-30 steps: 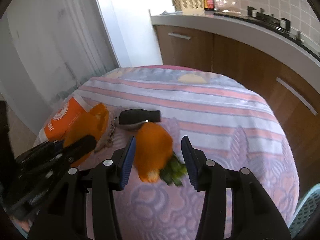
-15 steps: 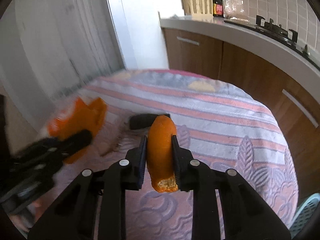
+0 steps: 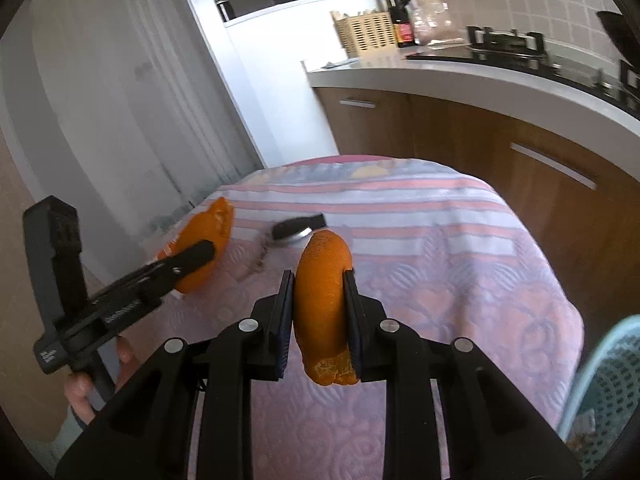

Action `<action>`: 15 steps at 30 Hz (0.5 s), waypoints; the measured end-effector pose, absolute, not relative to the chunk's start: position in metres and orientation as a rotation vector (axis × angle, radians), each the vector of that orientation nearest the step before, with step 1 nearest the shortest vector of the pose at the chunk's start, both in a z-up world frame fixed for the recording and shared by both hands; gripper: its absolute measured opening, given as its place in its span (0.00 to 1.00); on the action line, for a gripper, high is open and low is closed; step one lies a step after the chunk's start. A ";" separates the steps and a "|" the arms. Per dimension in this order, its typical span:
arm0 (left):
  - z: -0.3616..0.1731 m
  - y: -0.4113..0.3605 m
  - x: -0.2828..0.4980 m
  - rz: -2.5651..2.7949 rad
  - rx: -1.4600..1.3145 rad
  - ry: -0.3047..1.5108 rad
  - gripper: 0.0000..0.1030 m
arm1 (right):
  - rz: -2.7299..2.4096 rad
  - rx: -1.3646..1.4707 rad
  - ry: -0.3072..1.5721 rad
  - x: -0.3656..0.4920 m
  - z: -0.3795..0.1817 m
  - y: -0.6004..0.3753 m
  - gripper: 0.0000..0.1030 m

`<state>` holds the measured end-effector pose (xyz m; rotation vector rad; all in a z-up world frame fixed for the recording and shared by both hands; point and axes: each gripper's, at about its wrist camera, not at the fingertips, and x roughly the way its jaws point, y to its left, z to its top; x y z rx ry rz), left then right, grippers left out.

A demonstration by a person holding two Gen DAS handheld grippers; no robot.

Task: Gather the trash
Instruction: 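Carry both orange vegetables over the blue basket and open both grippers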

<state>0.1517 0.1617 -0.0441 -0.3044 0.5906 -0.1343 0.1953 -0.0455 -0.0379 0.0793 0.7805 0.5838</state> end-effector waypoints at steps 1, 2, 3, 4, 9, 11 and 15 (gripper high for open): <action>-0.042 0.158 0.148 -0.141 -0.298 0.589 0.26 | 0.582 0.085 0.783 0.193 -0.037 -0.049 0.20; -0.040 0.155 0.145 -0.147 -0.294 0.588 0.26 | 0.581 0.089 0.779 0.189 -0.034 -0.054 0.20; -0.037 0.151 0.142 -0.155 -0.290 0.585 0.26 | 0.577 0.088 0.769 0.185 -0.031 -0.058 0.20; -0.033 0.148 0.138 -0.163 -0.287 0.581 0.26 | 0.572 0.085 0.757 0.182 -0.027 -0.060 0.20; -0.018 0.134 0.126 -0.187 -0.266 0.562 0.26 | 0.553 0.102 0.695 0.164 -0.009 -0.077 0.20; -0.013 0.125 0.121 -0.197 -0.251 0.555 0.26 | 0.529 0.099 0.675 0.156 -0.004 -0.084 0.20; -0.003 0.100 0.112 -0.248 -0.243 0.548 0.26 | 0.488 0.105 0.656 0.143 0.003 -0.105 0.20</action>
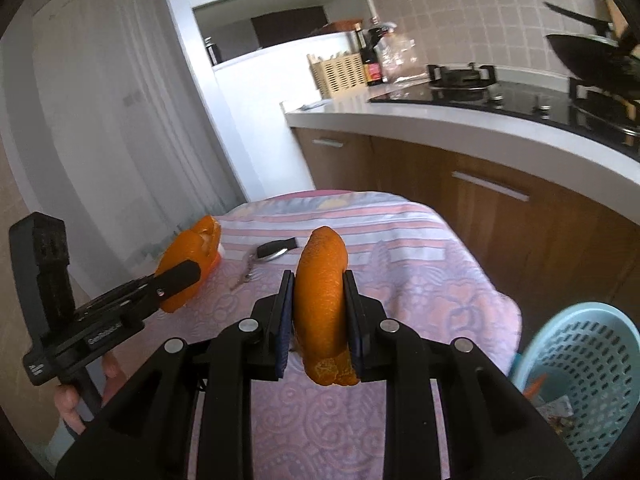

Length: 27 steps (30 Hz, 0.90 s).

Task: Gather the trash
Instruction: 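Carry both orange vegetables over the blue basket and open both grippers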

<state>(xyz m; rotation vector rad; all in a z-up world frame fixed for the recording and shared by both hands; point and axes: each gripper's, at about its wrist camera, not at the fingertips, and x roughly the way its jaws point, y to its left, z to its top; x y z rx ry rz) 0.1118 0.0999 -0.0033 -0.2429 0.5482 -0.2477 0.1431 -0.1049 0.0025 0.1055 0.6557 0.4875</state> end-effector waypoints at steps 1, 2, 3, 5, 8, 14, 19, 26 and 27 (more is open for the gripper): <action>-0.002 0.093 0.110 -0.262 -0.242 0.548 0.26 | 0.476 0.107 0.651 0.140 0.004 -0.111 0.20; 0.000 0.084 0.108 -0.282 -0.238 0.548 0.26 | 0.461 0.109 0.646 0.136 0.005 -0.119 0.20; 0.001 0.076 0.108 -0.296 -0.233 0.549 0.26 | 0.447 0.111 0.642 0.134 0.006 -0.126 0.20; 0.003 0.061 0.108 -0.326 -0.221 0.553 0.26 | 0.400 0.108 0.636 0.129 0.007 -0.142 0.20; 0.006 0.032 0.113 -0.374 -0.203 0.563 0.26 | 0.322 0.101 0.624 0.122 0.008 -0.168 0.20; 0.001 -0.038 0.133 -0.499 -0.158 0.627 0.26 | 0.162 0.162 0.626 0.112 0.002 -0.236 0.20; -0.012 -0.091 0.145 -0.568 -0.094 0.679 0.26 | 0.071 0.235 0.649 0.108 -0.013 -0.291 0.20; -0.041 -0.156 0.161 -0.705 -0.093 0.812 0.26 | -0.063 0.282 0.699 0.106 -0.041 -0.346 0.20; -0.045 -0.163 0.164 -0.717 -0.098 0.829 0.26 | -0.080 0.279 0.707 0.105 -0.045 -0.351 0.20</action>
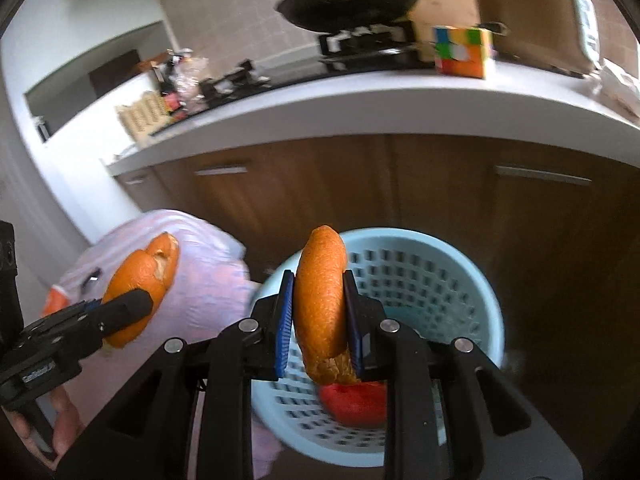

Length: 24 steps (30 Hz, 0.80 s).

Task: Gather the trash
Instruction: 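Carry both orange vegetables over the blue basket and open both grippers, then move both grippers back toward the table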

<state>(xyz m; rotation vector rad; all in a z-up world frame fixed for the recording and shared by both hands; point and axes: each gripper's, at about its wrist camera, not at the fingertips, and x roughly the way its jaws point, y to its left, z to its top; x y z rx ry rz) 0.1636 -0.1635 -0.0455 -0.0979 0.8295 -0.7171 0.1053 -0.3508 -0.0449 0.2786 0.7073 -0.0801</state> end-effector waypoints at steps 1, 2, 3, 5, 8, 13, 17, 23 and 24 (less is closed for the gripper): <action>-0.051 -0.172 0.166 -0.723 -0.091 0.841 0.26 | -0.088 0.277 0.713 0.104 -0.048 -0.354 0.20; -0.054 -0.177 0.166 -0.723 -0.081 0.844 0.27 | -0.098 0.275 0.718 0.103 -0.051 -0.358 0.20; -0.058 -0.185 0.167 -0.720 -0.066 0.849 0.27 | -0.105 0.274 0.720 0.102 -0.053 -0.360 0.20; -0.065 -0.195 0.169 -0.715 -0.059 0.863 0.28 | -0.115 0.277 0.724 0.101 -0.056 -0.365 0.22; -0.072 -0.205 0.171 -0.689 -0.054 0.863 0.35 | -0.136 0.283 0.732 0.101 -0.060 -0.370 0.22; -0.070 -0.200 0.170 -0.666 -0.043 0.841 0.59 | -0.140 0.293 0.736 0.102 -0.061 -0.373 0.39; -0.063 -0.184 0.169 -0.639 -0.052 0.824 0.59 | -0.126 0.281 0.717 0.100 -0.055 -0.365 0.42; -0.051 -0.143 0.161 -0.599 -0.104 0.790 0.59 | -0.075 0.245 0.698 0.101 -0.038 -0.336 0.42; -0.049 -0.137 0.160 -0.594 -0.113 0.786 0.59 | -0.060 0.233 0.692 0.102 -0.034 -0.328 0.42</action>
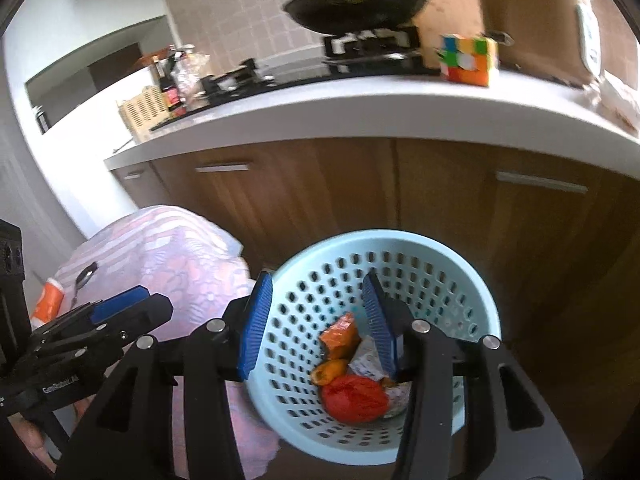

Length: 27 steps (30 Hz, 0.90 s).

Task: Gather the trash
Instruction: 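Move both grippers back toward the table, then grasp the green vegetable stalk with the right gripper while the left grasps the orange paper cup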

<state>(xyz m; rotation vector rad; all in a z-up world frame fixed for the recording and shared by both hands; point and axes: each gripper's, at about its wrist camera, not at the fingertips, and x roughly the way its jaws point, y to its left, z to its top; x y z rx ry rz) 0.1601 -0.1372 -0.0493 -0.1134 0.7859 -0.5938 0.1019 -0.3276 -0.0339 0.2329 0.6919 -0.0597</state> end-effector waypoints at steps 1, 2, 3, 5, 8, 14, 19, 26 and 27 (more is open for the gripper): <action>-0.046 -0.127 0.159 -0.588 -0.129 0.779 0.59 | -0.044 0.222 0.686 0.103 -0.029 -0.320 0.42; -0.043 -0.118 0.158 -0.582 -0.140 0.771 0.59 | -0.030 0.212 0.680 0.104 -0.025 -0.312 0.42; -0.038 -0.108 0.156 -0.572 -0.148 0.758 0.59 | -0.014 0.205 0.673 0.105 -0.021 -0.304 0.42; -0.030 -0.090 0.152 -0.558 -0.159 0.735 0.59 | 0.025 0.189 0.661 0.107 -0.013 -0.286 0.42; -0.016 -0.055 0.141 -0.512 -0.170 0.686 0.62 | 0.084 0.156 0.652 0.111 -0.004 -0.254 0.42; 0.008 0.028 0.119 -0.346 -0.169 0.592 0.70 | 0.208 0.097 0.649 0.124 0.005 -0.182 0.42; 0.015 0.107 0.110 -0.192 -0.224 0.566 0.70 | 0.304 0.065 0.665 0.138 -0.004 -0.118 0.42; 0.000 0.202 0.105 -0.006 -0.309 0.579 0.70 | 0.389 0.064 0.709 0.160 -0.036 -0.063 0.42; -0.005 0.214 0.105 0.032 -0.310 0.586 0.70 | 0.399 0.068 0.723 0.164 -0.044 -0.058 0.42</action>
